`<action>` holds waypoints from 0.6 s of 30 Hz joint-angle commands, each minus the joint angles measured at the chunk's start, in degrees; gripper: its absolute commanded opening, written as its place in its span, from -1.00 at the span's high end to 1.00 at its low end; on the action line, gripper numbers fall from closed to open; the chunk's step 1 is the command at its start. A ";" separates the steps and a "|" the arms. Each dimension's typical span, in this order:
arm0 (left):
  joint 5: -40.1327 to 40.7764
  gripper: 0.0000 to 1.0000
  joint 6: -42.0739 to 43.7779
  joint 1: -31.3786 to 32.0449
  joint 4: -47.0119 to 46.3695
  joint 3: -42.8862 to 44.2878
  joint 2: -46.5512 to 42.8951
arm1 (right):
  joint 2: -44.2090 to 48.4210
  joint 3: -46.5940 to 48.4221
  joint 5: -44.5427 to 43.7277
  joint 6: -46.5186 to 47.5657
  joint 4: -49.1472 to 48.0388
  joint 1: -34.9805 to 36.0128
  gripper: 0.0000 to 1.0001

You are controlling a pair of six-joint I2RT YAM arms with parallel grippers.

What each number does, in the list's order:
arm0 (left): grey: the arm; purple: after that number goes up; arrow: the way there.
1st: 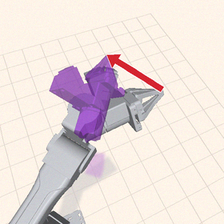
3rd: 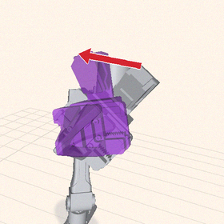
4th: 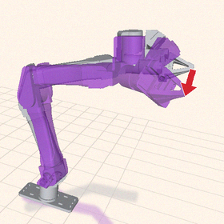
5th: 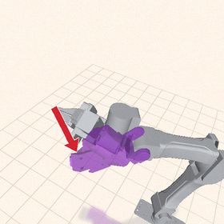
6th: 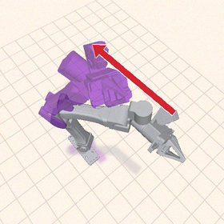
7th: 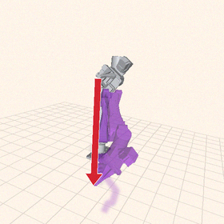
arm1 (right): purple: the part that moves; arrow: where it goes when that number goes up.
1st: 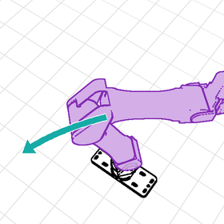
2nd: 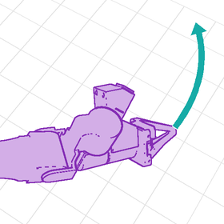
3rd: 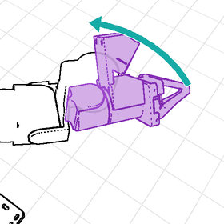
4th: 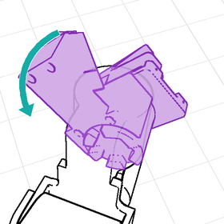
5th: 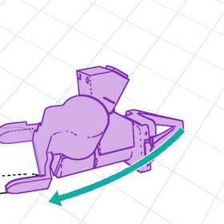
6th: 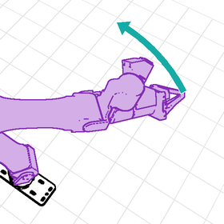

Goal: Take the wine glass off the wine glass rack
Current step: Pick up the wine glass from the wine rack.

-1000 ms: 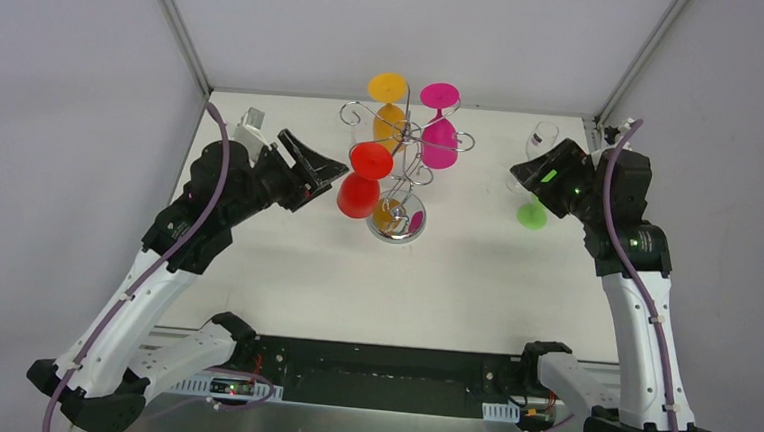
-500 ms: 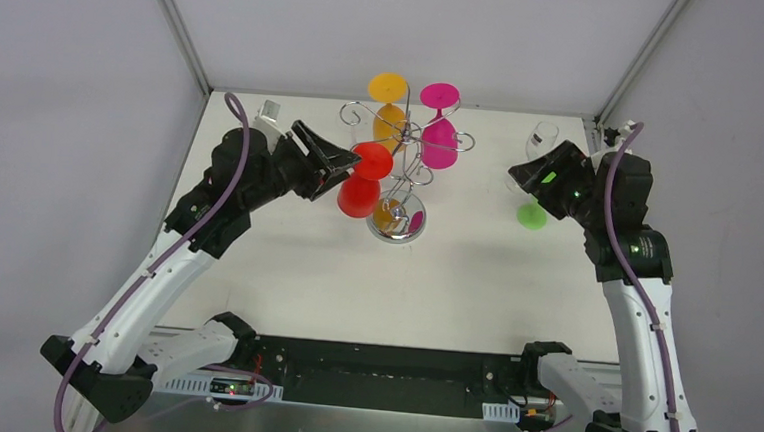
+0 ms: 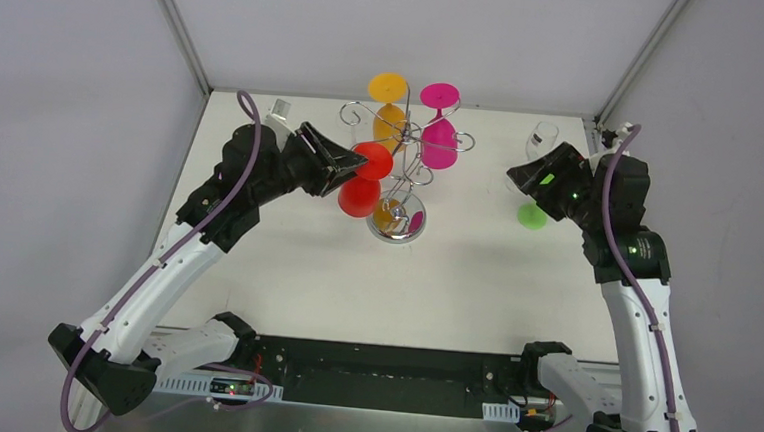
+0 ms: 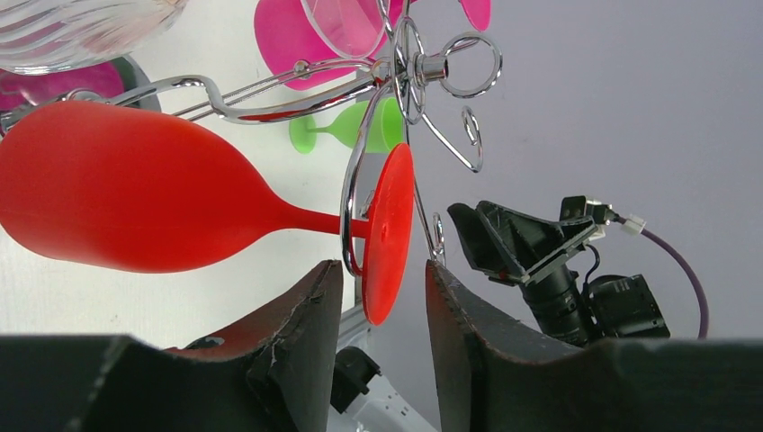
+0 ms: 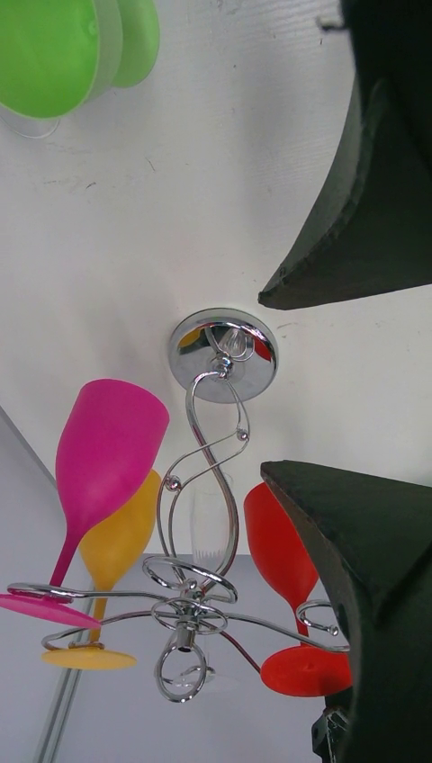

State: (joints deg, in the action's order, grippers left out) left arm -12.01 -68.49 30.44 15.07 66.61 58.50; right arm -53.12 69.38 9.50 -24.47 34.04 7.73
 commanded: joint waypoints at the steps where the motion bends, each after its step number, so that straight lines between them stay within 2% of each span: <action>1: -1.37 0.24 -0.85 0.41 -3.86 -0.54 -0.39 | 0.83 -0.04 0.62 -0.49 -2.45 0.45 -0.31; 18: -3.19 0.46 -1.28 0.41 -4.72 0.19 -0.41 | 0.61 -0.15 0.70 -0.31 -2.58 0.92 -0.31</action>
State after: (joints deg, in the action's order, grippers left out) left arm -13.08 -68.71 30.44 14.09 65.98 58.57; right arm -53.12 68.75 9.50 -24.47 33.63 8.19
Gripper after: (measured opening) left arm 0.277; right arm 0.653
